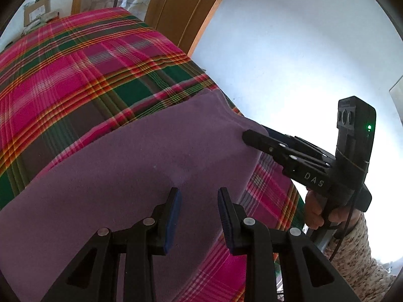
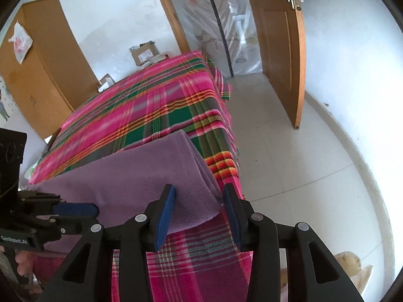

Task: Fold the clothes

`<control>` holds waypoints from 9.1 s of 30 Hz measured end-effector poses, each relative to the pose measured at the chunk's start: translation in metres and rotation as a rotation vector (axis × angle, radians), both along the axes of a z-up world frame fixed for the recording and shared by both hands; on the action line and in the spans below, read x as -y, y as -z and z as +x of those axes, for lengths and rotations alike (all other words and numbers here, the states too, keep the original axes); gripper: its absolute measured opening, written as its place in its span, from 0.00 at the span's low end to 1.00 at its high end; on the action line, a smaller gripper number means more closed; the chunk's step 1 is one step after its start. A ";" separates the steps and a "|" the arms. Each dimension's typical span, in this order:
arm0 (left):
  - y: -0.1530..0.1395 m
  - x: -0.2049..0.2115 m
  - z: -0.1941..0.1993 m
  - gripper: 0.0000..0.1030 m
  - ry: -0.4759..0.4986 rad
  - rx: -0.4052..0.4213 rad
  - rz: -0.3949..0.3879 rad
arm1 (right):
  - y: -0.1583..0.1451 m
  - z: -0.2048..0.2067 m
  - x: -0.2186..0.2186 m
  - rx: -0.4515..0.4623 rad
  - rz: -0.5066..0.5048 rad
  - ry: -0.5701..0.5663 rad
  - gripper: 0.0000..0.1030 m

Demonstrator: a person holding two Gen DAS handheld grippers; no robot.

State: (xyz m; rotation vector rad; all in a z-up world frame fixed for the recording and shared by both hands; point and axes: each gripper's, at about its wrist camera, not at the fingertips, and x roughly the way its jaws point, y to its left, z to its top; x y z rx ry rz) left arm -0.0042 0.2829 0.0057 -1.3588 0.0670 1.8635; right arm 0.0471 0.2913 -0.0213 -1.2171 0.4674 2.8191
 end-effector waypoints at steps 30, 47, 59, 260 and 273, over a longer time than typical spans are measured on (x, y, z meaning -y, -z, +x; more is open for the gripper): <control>0.007 0.022 0.011 0.31 -0.009 0.040 0.066 | -0.034 0.010 0.050 -0.097 0.203 -0.045 0.12; 0.008 0.023 0.027 0.31 0.026 0.073 0.131 | -0.078 0.021 0.092 -0.209 0.272 -0.102 0.12; -0.001 0.055 0.019 0.31 -0.033 0.174 0.256 | -0.081 0.025 0.113 -0.220 0.298 -0.133 0.12; -0.028 0.281 -0.047 0.16 -0.598 0.288 0.244 | -0.033 0.049 0.301 -0.229 0.170 -0.567 0.25; -0.029 0.232 -0.018 0.17 -0.440 0.233 0.191 | -0.027 0.027 0.210 -0.156 0.149 -0.287 0.25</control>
